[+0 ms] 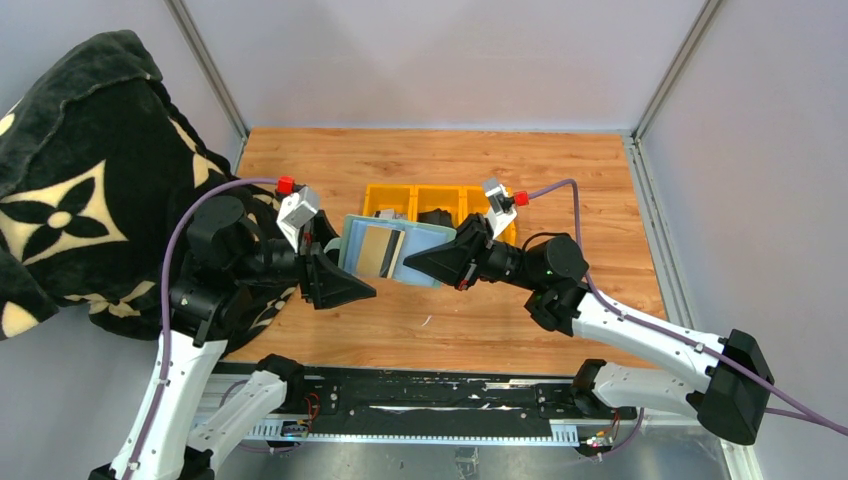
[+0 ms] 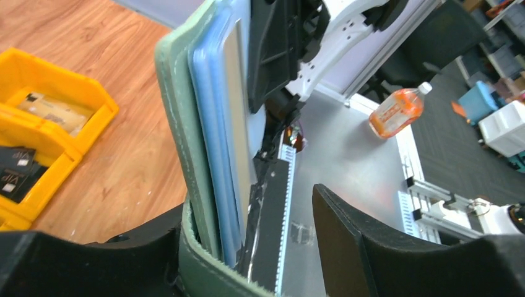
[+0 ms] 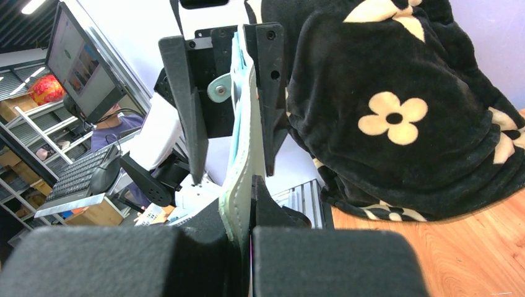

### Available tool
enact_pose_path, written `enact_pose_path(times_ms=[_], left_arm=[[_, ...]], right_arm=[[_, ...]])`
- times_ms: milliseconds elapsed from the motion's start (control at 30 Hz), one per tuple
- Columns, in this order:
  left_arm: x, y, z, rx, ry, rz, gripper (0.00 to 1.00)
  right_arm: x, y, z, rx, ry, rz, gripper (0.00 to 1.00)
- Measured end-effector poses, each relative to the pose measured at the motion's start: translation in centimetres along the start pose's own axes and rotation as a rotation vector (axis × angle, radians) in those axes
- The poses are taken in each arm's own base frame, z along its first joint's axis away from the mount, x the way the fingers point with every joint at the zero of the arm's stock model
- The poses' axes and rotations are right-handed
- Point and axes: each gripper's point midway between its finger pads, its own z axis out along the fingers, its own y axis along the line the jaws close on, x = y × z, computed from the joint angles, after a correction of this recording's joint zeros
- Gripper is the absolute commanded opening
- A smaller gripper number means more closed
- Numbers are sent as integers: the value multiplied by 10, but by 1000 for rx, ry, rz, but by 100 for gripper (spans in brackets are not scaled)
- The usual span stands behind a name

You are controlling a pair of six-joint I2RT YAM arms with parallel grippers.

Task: Take the credit cards out of the card holder
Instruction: Remove the credit card from the card holder.

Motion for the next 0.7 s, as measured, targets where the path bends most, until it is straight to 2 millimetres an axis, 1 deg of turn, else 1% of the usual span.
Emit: enact_pose_path(times_ms=[100, 267, 400, 533, 600, 700], left_arm=[[-9, -8, 0, 26, -39, -6, 59], [-19, -11, 1, 36, -67, -7, 50], [-22, -11, 2, 39, -78, -20, 38], [-24, -8, 3, 39, -79, -41, 20], [-24, -6, 4, 36, -78, -51, 11], [-24, -3, 4, 32, -76, -63, 1]], right_arm=[[0, 0, 0, 1, 0, 0, 0], [-1, 1, 0, -1, -1, -1, 0], [1, 3, -1, -13, 9, -1, 0], [4, 7, -1, -31, 24, 0, 0], [5, 9, -2, -42, 30, -2, 6], [5, 11, -2, -54, 34, -1, 26]])
